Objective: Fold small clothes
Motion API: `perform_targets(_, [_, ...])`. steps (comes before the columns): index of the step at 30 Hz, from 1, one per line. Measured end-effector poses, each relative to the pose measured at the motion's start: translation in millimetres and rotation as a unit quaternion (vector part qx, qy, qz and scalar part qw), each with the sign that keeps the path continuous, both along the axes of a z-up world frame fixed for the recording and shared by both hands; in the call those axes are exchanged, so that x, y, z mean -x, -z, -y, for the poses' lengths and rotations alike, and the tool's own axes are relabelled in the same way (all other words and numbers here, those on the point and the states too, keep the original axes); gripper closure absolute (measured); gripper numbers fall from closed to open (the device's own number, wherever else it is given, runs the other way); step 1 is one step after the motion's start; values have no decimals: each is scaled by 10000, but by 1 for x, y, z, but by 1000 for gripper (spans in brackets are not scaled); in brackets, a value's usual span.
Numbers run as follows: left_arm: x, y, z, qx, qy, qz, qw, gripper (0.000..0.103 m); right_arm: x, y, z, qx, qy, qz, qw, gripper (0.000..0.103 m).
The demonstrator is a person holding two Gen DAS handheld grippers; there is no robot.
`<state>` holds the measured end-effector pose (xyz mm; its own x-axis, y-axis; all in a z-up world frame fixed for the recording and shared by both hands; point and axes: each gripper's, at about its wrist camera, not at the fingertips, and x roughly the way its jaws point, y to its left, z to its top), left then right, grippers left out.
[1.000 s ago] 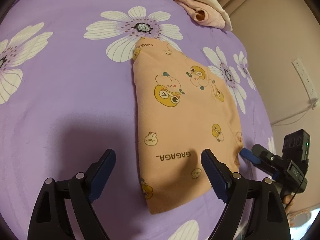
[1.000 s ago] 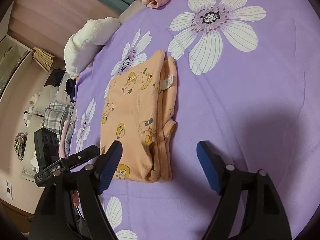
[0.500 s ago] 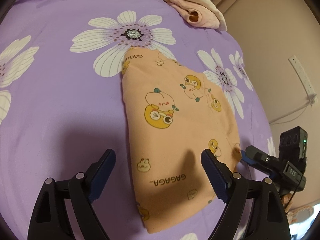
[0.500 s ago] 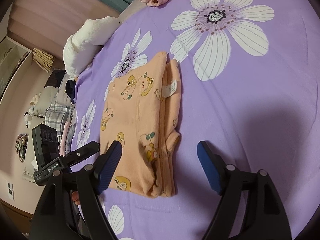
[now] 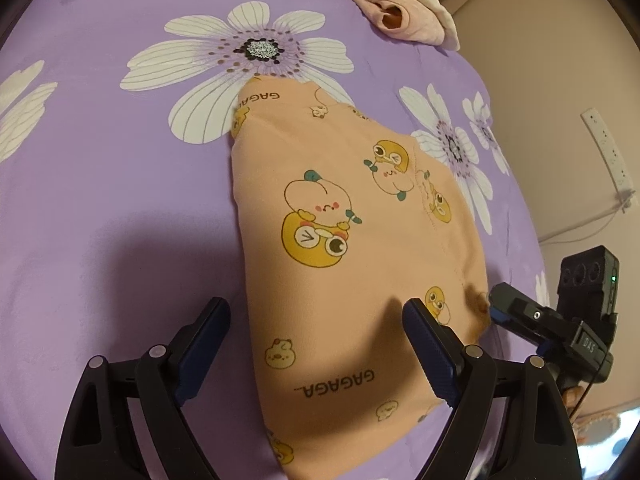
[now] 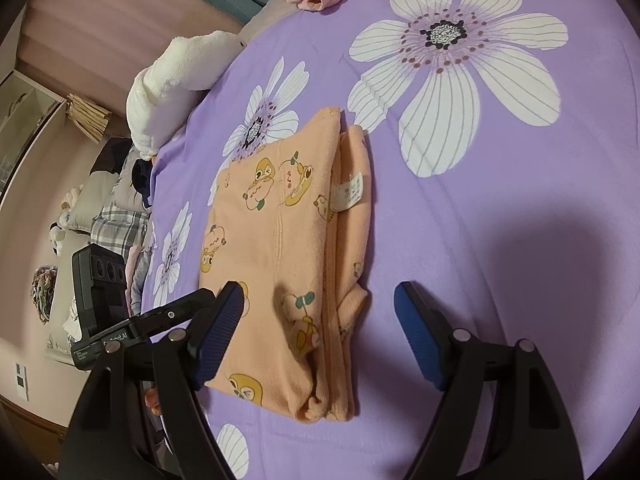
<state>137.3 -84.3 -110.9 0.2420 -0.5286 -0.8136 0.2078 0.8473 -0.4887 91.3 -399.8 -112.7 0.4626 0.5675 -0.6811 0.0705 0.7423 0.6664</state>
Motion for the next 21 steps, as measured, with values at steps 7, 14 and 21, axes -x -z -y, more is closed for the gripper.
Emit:
perform_targets(7, [-2, 1, 2, 109, -9, 8, 9999, 13, -11, 4, -8, -69, -87, 18, 9999, 24])
perform_targets(14, [-8, 2, 4, 304, -164, -38, 9994, 13, -17, 8, -16, -147, -154, 61, 9998, 24])
perform_targets(21, [-16, 3, 12, 393, -177, -45, 9991, 13, -25, 9, -24, -134, -206, 142, 9996, 24])
